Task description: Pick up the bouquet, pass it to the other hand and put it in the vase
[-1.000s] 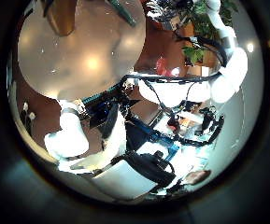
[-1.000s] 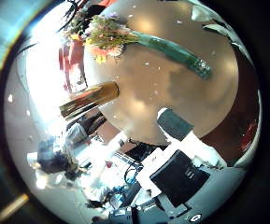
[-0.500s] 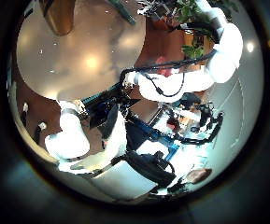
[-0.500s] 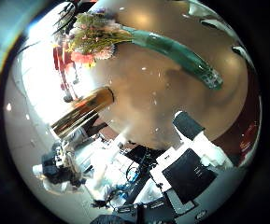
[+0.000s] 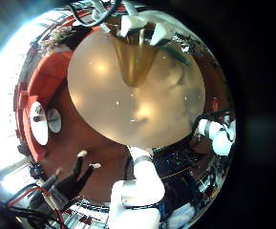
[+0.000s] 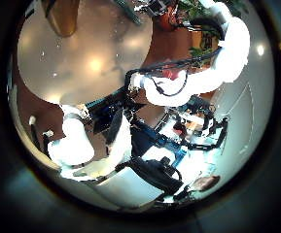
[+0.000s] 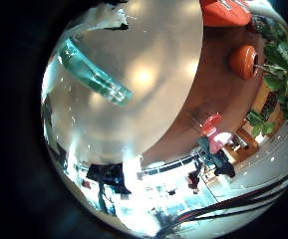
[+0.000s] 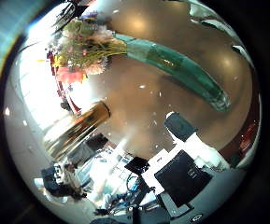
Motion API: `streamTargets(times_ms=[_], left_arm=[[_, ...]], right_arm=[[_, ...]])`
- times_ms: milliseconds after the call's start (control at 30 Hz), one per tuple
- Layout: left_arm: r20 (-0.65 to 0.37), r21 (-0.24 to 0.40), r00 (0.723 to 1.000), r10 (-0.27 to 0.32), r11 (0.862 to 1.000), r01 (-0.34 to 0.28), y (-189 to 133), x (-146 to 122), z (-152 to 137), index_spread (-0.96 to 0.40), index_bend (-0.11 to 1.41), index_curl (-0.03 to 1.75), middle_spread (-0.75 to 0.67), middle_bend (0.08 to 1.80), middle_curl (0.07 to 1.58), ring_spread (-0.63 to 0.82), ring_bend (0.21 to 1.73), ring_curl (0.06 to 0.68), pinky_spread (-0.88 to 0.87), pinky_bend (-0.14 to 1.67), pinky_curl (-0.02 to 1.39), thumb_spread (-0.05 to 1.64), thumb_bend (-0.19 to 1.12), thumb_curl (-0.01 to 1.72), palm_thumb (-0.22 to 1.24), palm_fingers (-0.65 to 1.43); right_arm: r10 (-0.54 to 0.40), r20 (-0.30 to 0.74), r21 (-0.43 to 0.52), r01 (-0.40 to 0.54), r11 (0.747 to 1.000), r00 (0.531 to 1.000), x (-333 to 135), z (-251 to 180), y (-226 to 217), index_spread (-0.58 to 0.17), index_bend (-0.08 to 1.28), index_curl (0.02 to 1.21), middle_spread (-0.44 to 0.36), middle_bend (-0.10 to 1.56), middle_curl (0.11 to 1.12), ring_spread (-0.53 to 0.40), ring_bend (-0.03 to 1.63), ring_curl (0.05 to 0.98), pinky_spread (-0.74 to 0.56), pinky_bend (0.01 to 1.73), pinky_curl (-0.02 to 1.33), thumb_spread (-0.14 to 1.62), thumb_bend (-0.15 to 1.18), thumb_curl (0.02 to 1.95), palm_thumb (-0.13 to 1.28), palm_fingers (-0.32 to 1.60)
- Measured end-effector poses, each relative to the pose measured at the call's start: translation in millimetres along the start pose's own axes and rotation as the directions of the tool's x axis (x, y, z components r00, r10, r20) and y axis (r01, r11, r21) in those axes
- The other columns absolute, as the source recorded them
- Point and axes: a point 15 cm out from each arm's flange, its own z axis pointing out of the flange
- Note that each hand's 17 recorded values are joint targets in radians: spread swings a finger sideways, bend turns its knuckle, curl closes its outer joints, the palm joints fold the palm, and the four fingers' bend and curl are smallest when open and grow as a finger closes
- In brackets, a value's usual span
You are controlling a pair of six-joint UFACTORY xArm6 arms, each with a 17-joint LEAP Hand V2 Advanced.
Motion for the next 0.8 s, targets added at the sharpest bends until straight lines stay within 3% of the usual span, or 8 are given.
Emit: streamTargets(times_ms=[267, 800], left_arm=[[-0.001, 0.004, 1.0, -0.001, 1.0, 0.001, 3, -4, -1, 0.06, 0.17, 0.33, 0.44, 0.19, 0.32, 0.58, 0.49, 0.202, 0.54, 0.2, 0.31, 1.08, -0.02, 0.33, 0.35, 0.07], [-0.003, 0.01, 1.0, -0.005, 1.0, 0.005, 3, -5, -2, 0.06, 0.17, 0.33, 0.44, 0.19, 0.32, 0.58, 0.49, 0.2, 0.54, 0.19, 0.31, 1.08, -0.02, 0.33, 0.35, 0.08]], right_arm=[[0.045, -0.003, -0.012, -0.045, 0.999, 0.999, 3, 14, -11, -0.104, 0.19, 0.37, -0.028, 0.53, 0.53, -0.18, 0.98, 0.435, 0.01, 0.87, 0.19, 1.0, -0.03, 0.5, 0.71, 0.23], [0.08, -0.049, -0.058, -0.083, 0.995, 0.996, 15, 34, -13, -0.129, 0.2, 0.42, -0.059, 0.56, 0.59, -0.21, 1.01, 0.488, -0.04, 0.91, 0.15, 1.01, -0.02, 0.49, 0.71, 0.24]])
